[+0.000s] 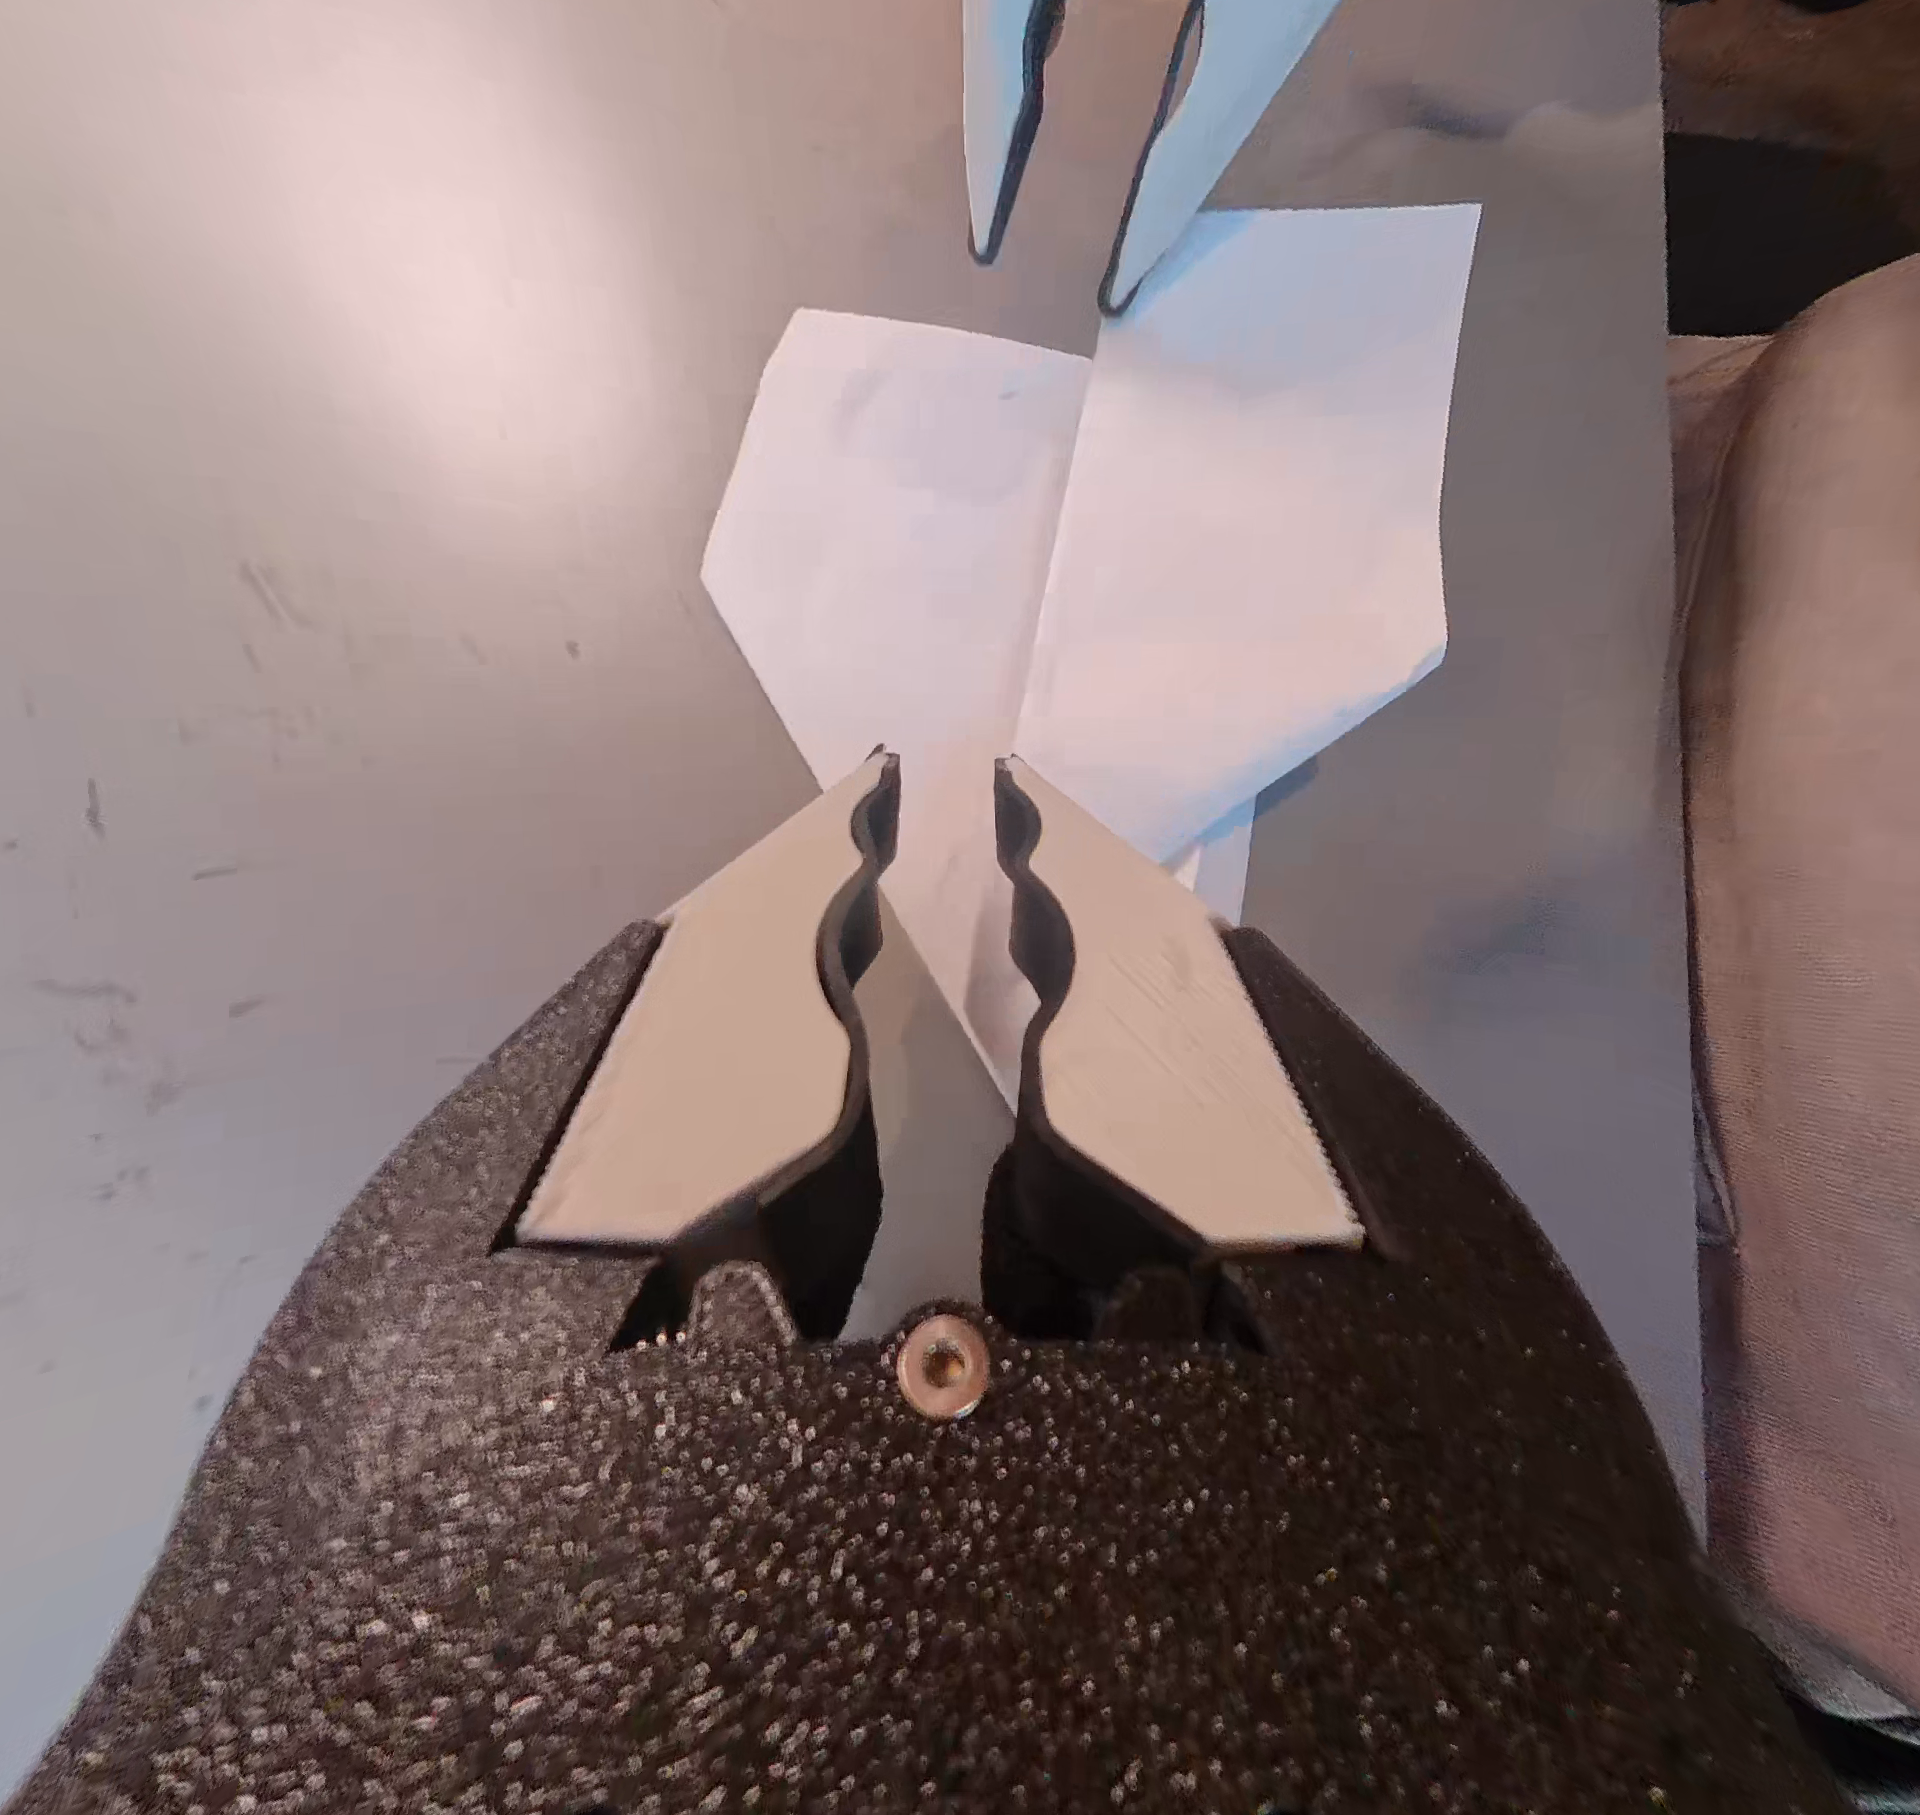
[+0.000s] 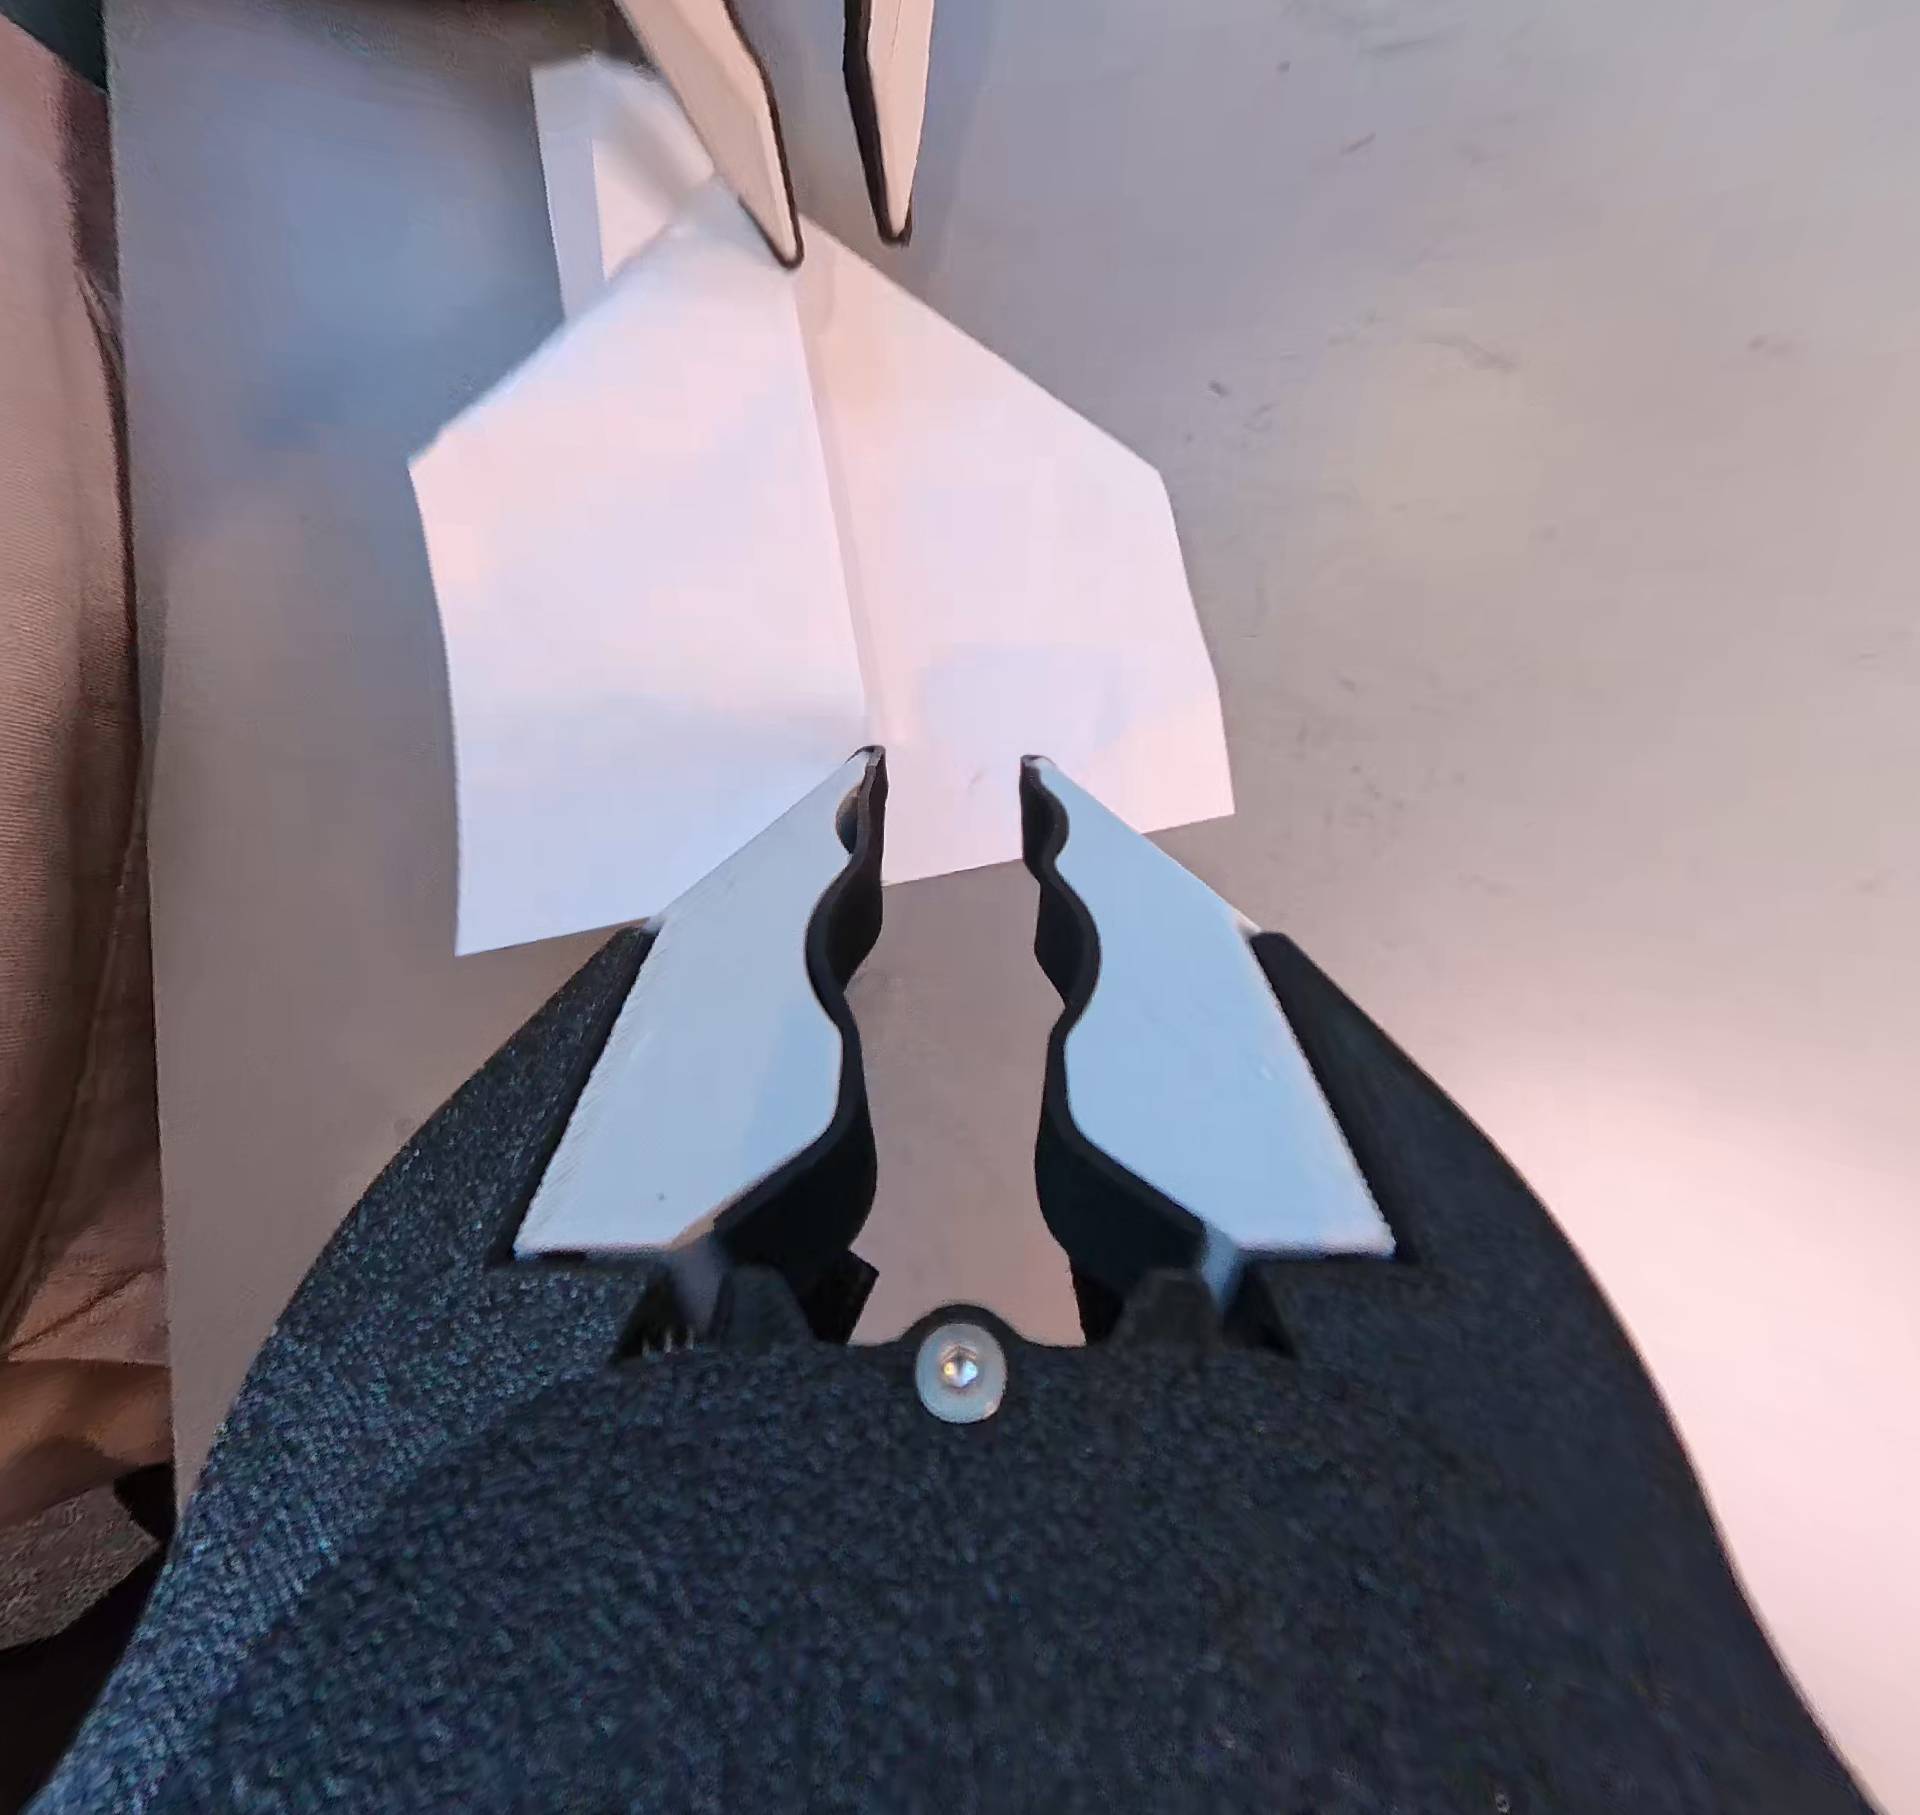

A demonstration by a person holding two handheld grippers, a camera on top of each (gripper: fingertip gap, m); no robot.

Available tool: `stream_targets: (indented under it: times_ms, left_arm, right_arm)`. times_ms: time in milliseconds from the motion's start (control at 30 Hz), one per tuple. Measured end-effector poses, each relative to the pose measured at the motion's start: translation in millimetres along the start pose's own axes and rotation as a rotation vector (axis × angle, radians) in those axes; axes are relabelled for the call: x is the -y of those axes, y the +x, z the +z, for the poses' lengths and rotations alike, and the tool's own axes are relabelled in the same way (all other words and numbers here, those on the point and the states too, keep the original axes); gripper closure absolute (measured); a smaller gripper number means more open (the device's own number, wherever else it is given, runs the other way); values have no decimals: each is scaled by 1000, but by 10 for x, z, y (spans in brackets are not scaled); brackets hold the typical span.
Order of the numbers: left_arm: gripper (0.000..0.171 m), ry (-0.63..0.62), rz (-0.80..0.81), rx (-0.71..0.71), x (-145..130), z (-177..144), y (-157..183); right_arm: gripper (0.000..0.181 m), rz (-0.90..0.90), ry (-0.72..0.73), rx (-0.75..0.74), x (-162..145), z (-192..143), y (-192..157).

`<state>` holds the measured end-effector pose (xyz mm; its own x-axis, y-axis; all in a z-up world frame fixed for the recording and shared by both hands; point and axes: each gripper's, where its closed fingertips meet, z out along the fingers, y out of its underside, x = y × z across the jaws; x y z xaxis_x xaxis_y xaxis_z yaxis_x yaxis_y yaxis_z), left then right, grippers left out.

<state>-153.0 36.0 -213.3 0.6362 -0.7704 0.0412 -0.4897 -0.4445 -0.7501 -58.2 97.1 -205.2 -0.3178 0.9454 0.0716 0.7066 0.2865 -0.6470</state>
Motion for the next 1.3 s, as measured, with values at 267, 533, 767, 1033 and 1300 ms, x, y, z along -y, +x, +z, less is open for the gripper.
stream_targets:
  times_ms: [267,533,767,1033,1300]
  left_arm:
    - [156,-5,37,-80,237,162,92]
    - [167,-148,157,-109,147,599,303]
    - [171,-139,151,-87,152,622,295]
    - [171,-160,121,-130,166,598,288]
    - [171,-142,105,-95,514,934,101]
  right_arm:
    - [157,79,52,21,-114,-212,17]
    - [181,81,25,23,-192,40,-86]
    - [181,163,-15,30,-240,144,43]
    - [181,125,-84,38,-310,235,70]
    - [181,46,-110,-1,-309,236,69]
